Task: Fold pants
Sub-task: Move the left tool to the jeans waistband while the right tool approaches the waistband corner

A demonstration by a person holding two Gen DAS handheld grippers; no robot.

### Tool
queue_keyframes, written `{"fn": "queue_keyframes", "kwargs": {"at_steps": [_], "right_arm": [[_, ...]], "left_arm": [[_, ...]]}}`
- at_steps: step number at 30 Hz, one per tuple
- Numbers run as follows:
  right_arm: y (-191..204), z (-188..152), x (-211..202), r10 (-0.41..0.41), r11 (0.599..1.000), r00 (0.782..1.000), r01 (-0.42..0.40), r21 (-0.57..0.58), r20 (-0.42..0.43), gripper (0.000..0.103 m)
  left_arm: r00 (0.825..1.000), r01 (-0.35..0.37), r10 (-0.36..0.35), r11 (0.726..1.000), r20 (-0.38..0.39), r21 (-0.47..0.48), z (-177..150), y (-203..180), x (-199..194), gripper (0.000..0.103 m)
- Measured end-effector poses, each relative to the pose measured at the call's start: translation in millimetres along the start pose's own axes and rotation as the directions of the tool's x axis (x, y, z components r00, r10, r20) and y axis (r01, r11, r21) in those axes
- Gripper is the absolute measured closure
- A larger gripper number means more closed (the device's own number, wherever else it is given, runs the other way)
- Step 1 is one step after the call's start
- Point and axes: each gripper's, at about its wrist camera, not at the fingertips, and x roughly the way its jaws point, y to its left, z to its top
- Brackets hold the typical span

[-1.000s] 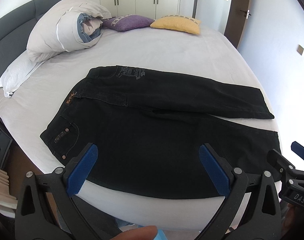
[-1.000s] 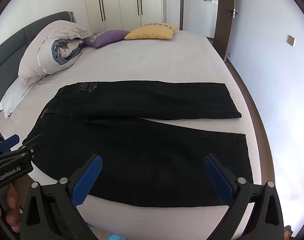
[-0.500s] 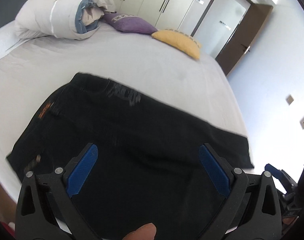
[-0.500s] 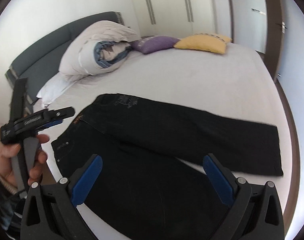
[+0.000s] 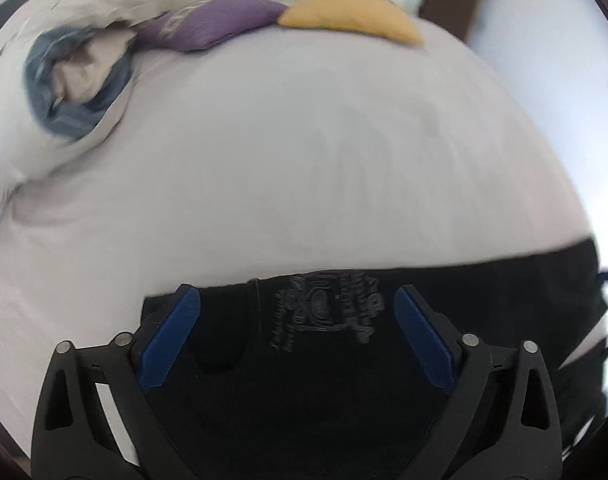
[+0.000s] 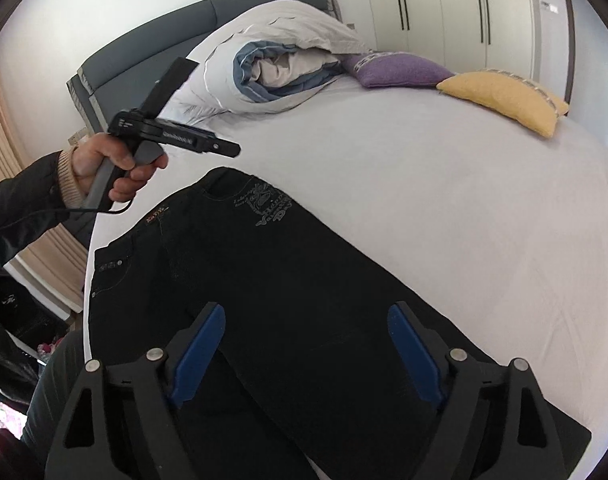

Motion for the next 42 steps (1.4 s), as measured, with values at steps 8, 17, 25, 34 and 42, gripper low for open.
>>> {"fn": "queue_keyframes", "kwargs": {"at_steps": [8, 17, 25, 34, 42], "right_arm": [[-24.8, 6.1, 55.8, 0.066, 0.996, 0.996, -0.07, -0.063, -0.067, 0.025], [-30.3, 14.8, 85.2, 0.107, 0.99, 0.988, -0.116, -0.075, -0.115, 0.034], [-26.7, 37.8, 102.7, 0.106, 0.987, 0.987, -0.119, -0.104, -0.124, 0.039], [-19.2, 71.6, 139.3, 0.079, 0.983, 0.985, -0.103, -0.151, -0.153, 0.048], [-19.1, 83.3, 185.3, 0.034, 0.98, 0.971, -0.079, -0.182, -0.235, 0.056]], "left_arm": [[0.979, -0.1, 0.169, 0.886, -0.117, 0.452, 8.6, -4.7, 73.0, 0.018], [0.957, 0.0, 0.13, 0.894, -0.259, 0.449, 3.7, 5.3, 131.0, 0.043], [0.955, -0.025, 0.171, 0.861, -0.242, 0.509, -5.9, -23.8, 138.6, 0.082], [0.986, -0.075, 0.137, 0.866, -0.09, 0.494, -19.3, -27.7, 92.0, 0.095], [0.993, -0.12, 0.113, 0.866, 0.044, 0.486, -51.8, -26.2, 21.8, 0.095]]}}
